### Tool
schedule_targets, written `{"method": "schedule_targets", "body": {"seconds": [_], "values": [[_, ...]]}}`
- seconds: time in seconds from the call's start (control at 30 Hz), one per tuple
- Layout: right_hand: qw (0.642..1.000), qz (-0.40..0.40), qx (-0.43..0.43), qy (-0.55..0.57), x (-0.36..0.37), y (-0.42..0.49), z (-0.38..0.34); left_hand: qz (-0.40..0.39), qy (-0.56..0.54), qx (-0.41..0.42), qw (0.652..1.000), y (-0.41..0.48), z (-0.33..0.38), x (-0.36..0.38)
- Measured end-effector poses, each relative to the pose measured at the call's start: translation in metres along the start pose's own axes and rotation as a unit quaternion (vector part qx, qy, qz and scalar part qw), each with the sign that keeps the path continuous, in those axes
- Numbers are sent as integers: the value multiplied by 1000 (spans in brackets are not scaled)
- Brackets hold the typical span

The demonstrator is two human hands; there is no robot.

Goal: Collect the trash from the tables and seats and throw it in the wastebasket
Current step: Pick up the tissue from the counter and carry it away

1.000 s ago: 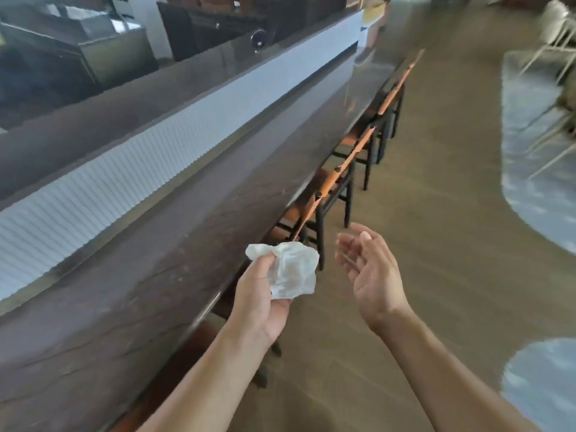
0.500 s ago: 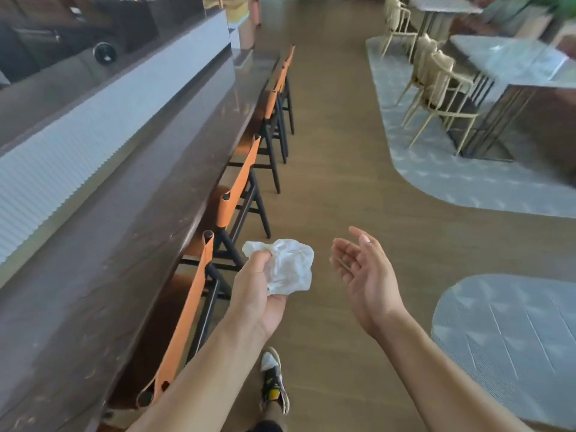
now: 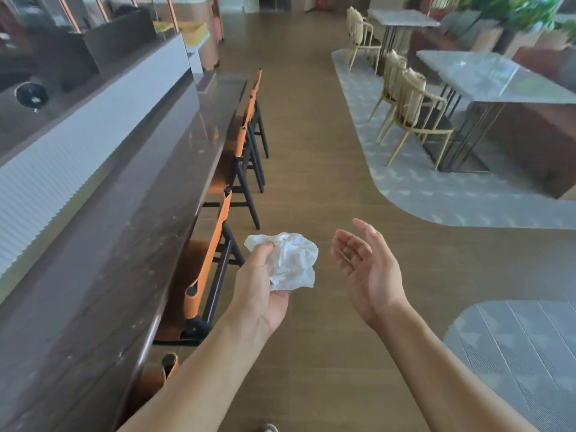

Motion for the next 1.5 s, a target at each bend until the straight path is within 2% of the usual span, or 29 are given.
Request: {"method": "schedule_targets", "body": {"seconds": [0.33,0.8,1.23,1.5], "values": [[998,9,-17,55,-4,153,-85,-2,-17,-15,1000,155,-18,94],[998,-57,-27,15,-27,388,-285,6,-47,12,999,379,-48,300],[998,-54,-34,1,-13,582,-373,-30,-80,-3,996,578,-61,385],[998,-50,-46,-9,54,746,-436,-61,-92,-12,994,758,-34,425]]}}
Point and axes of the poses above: each hand's wrist, its own y-axis towards the middle knuckle, its own x-axis out of the palm, z = x × y, the point moved 3 cm from there along y, towards the middle knuckle, and after that the axes turned 13 degrees about x, right-handed, at the moved point
